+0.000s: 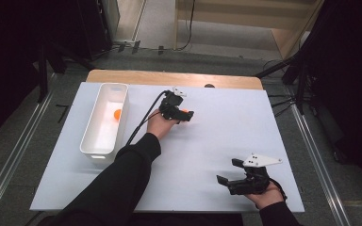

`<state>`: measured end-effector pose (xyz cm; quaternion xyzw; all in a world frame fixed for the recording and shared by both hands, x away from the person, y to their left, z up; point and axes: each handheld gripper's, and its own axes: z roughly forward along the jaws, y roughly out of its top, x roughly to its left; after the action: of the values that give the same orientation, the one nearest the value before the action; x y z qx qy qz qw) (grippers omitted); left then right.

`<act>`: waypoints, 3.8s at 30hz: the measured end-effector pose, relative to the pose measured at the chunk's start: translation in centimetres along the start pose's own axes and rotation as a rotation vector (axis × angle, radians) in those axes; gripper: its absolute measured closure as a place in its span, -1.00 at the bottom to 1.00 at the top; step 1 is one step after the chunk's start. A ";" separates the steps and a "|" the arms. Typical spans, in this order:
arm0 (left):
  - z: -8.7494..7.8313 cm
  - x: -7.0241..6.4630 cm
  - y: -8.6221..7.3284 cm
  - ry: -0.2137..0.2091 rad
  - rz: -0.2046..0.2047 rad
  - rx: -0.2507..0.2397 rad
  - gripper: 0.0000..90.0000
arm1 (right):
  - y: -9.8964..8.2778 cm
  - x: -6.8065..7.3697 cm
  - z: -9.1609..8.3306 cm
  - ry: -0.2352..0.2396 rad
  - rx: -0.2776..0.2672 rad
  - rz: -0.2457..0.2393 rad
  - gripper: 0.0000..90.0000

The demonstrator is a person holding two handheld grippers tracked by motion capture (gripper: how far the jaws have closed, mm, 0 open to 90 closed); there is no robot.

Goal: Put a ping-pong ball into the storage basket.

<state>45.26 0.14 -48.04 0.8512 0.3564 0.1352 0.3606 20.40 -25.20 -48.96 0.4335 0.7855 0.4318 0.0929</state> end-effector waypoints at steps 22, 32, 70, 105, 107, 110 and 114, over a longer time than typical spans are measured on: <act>2.0 -0.1 -2.1 0.009 0.011 0.030 -0.54 | 0.0 -0.1 0.1 0.002 -0.001 -0.013 -0.81; 2.3 -0.5 -2.6 0.033 0.060 0.012 -0.58 | 0.0 0.0 0.1 0.002 0.000 -0.016 -0.81; 1.7 -0.9 -2.9 0.035 0.036 -0.019 0.13 | 0.0 0.0 0.2 0.003 0.004 -0.017 -0.81; -4.7 -1.4 -2.3 -0.108 -0.005 0.034 0.13 | 0.1 -0.2 0.4 -0.012 0.008 -0.001 -0.81; -5.1 -1.6 -2.3 -0.119 -0.001 0.035 0.13 | 0.1 -0.3 0.5 -0.014 0.009 -0.001 -0.81; -5.7 -1.8 -2.4 -0.135 -0.001 0.029 0.13 | 0.1 -0.2 0.5 -0.014 0.014 0.003 -0.81; -6.4 -1.9 -2.7 -0.148 0.007 0.025 0.13 | 0.1 -0.4 0.5 -0.022 0.016 0.006 -0.81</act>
<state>39.44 3.46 -45.35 0.8646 0.3277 0.0685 0.3747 20.96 -25.13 -49.30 0.4413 0.7866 0.4209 0.0970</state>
